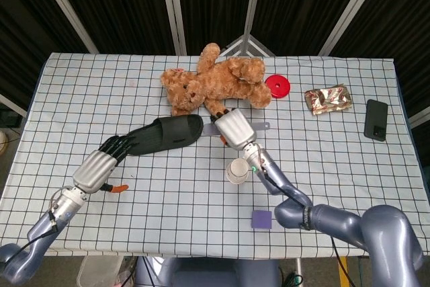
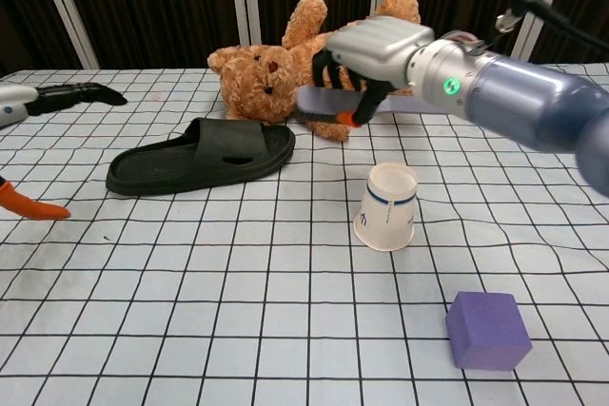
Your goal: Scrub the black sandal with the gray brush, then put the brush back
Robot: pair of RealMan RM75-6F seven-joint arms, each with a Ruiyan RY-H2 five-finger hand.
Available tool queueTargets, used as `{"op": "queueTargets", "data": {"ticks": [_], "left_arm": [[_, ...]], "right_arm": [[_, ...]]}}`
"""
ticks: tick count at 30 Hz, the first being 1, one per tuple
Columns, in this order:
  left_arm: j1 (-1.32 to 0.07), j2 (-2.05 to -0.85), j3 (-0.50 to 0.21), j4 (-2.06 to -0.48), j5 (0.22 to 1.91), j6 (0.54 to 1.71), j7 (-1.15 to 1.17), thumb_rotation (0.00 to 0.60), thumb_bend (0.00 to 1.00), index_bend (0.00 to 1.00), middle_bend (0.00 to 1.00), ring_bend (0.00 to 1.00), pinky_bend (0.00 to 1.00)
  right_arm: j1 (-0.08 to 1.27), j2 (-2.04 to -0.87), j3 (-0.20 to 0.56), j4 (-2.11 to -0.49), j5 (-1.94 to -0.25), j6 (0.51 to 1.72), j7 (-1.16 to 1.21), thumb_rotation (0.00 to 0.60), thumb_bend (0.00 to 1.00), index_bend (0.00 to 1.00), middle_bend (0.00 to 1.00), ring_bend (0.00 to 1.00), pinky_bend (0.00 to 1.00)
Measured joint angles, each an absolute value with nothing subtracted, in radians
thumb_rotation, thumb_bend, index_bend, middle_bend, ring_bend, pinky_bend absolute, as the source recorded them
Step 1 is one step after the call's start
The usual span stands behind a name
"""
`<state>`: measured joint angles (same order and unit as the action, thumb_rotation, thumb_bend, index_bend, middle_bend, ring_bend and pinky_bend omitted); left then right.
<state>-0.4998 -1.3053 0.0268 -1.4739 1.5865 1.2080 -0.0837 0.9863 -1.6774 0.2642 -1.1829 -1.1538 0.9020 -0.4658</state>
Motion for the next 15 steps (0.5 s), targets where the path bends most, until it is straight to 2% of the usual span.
{"op": "queueTargets", "data": {"ticks": [6,15], "left_arm": [[-0.405,-1.238,0.078,-1.504,1.639,1.328,-0.091,0.556,0.13,0.00,0.00,0.00,0.00],[-0.381,-1.233,0.075,-1.511,1.624,1.327,-0.030,0.555,0.13,0.00,0.00,0.00,0.00]], "right_arm": [[0.942,-1.598,0.243,-1.152,-1.106,0.883,-0.481,0.600,0.62,0.76,0.65,0.58,0.57],[0.884,-1.538,0.215,-1.066,-1.080,0.815,-0.375,0.600,0.62,0.76,0.65,0.58,0.57]]}}
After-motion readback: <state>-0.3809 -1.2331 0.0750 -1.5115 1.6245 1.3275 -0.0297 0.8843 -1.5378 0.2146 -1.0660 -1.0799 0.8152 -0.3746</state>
